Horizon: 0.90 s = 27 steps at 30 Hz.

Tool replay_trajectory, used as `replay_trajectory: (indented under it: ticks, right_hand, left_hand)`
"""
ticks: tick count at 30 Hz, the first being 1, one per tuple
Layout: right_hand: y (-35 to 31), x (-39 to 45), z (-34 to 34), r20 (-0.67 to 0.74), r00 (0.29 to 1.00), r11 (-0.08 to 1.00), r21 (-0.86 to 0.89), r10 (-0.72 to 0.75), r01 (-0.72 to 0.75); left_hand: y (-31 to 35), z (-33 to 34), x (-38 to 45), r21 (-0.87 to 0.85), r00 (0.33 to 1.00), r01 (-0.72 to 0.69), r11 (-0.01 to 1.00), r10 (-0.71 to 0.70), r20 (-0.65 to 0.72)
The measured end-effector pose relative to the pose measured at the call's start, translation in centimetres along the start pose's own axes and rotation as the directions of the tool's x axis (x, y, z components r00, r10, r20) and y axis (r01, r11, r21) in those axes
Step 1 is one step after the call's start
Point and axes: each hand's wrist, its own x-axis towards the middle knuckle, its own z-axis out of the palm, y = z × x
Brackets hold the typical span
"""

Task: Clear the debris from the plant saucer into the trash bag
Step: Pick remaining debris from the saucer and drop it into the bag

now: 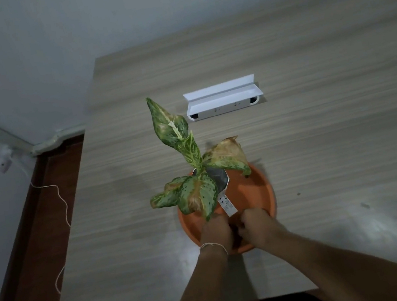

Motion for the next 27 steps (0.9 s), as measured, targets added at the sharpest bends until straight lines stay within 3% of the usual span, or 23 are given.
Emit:
replay_trajectory:
  ticks: [2, 7, 12, 16, 21, 27]
  right_hand:
    - [0.6, -0.3, -0.5, -0.096, 0.993, 0.993, 0.11, 0.064, -0.053]
    - [-0.1, -0.5, -2.4, -0.222, 0.971, 0.994, 0.078, 0.086, -0.07]
    - [-1.9, -0.2, -2.2, -0.239, 0.971, 0.996, 0.076, -0.032, 0.052]
    - [-5.1, -0.3, -0.3, -0.29, 0.947, 0.971, 0.147, -0.14, 0.189]
    - [-12.0, 0.0, 4.8, -0.1, 0.938, 0.941, 0.033, -0.332, 0.337]
    - [-23.1, -2.0, 13.3, 0.091, 0.834, 0.83, -0.091, -0.544, 0.551]
  left_hand:
    - [-0.4, 0.0, -0.3, -0.073, 0.998, 0.03, 0.997, -0.034, -0.049]
    - [-2.1, -1.6, -1.5, -0.34, 0.948, 0.115, 0.933, -0.205, -0.242]
    - [-5.0, -3.1, -5.1, -0.456, 0.912, 0.086, 0.886, -0.254, -0.321]
    - [-9.7, -2.6, -9.2, -0.617, 0.857, 0.15, 0.772, -0.413, -0.308]
    - [-16.0, -1.7, -17.0, -0.745, 0.71, 0.239, 0.622, -0.636, -0.303]
    - [-24.8, -0.2, -28.1, -0.813, 0.518, 0.321, 0.486, -0.809, -0.279]
